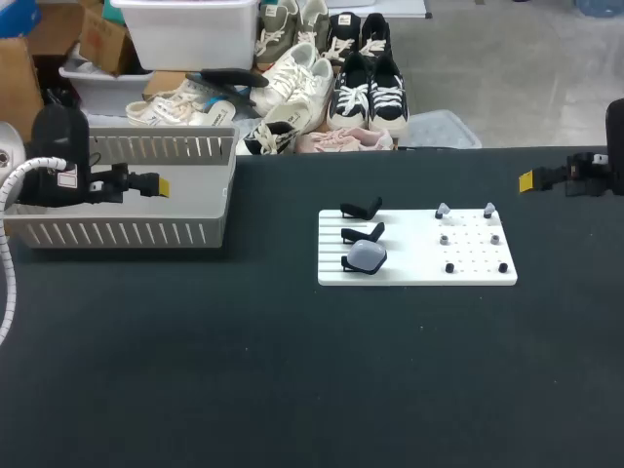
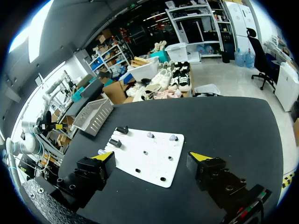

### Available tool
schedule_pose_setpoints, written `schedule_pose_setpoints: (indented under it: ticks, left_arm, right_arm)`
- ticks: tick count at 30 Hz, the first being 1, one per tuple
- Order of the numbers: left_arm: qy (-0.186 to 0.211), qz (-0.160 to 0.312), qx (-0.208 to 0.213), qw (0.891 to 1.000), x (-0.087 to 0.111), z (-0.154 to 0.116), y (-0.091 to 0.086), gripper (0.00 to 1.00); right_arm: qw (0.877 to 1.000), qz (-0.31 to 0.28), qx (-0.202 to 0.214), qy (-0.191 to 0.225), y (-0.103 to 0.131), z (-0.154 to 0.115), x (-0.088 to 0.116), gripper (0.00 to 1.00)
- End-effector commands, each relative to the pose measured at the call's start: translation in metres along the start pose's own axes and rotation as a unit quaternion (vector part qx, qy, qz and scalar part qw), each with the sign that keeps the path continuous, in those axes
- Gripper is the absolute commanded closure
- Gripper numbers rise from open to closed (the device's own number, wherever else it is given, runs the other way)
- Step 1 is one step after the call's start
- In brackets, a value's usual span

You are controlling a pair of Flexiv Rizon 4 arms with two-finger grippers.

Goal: Pick up each earbud case from the left stands, insert the matching earbuds, close the lid, and place the case in the box.

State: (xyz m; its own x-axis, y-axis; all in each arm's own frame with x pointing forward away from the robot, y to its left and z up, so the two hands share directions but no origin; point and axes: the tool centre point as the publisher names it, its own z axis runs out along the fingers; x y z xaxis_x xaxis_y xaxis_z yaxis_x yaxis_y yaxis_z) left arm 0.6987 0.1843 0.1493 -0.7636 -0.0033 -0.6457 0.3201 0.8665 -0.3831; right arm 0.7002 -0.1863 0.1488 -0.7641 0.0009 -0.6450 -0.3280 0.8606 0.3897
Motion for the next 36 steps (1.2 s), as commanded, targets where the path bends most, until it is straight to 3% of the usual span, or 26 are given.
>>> schedule_pose_setpoints:
  ticks: [1,17,27,33,36]
  left_arm:
    - [0.003,0.000,-0.001,1.000,-0.002,0.000,0.000,0.00]
    - [0.003,0.000,-0.001,1.000,-0.002,0.000,0.000,0.00]
    - [0.014,0.110,0.056,0.992,0.002,0.014,-0.028,0.00]
    - [0.012,0.175,0.087,0.981,-0.003,0.026,-0.045,0.00]
    - [0.013,0.226,0.121,0.967,-0.006,0.034,-0.057,0.00]
  right_arm:
    - [1.000,0.000,-0.001,0.002,-0.001,0.000,-0.001,0.00]
    - [1.000,0.000,-0.001,0.002,-0.001,0.000,-0.001,0.00]
    - [1.000,0.000,-0.001,0.002,-0.001,0.000,-0.001,0.00]
    - [1.000,0.000,-0.001,0.002,-0.001,0.000,-0.001,0.00]
    - [1.000,0.000,-0.001,0.002,-0.001,0.000,-0.001,0.00]
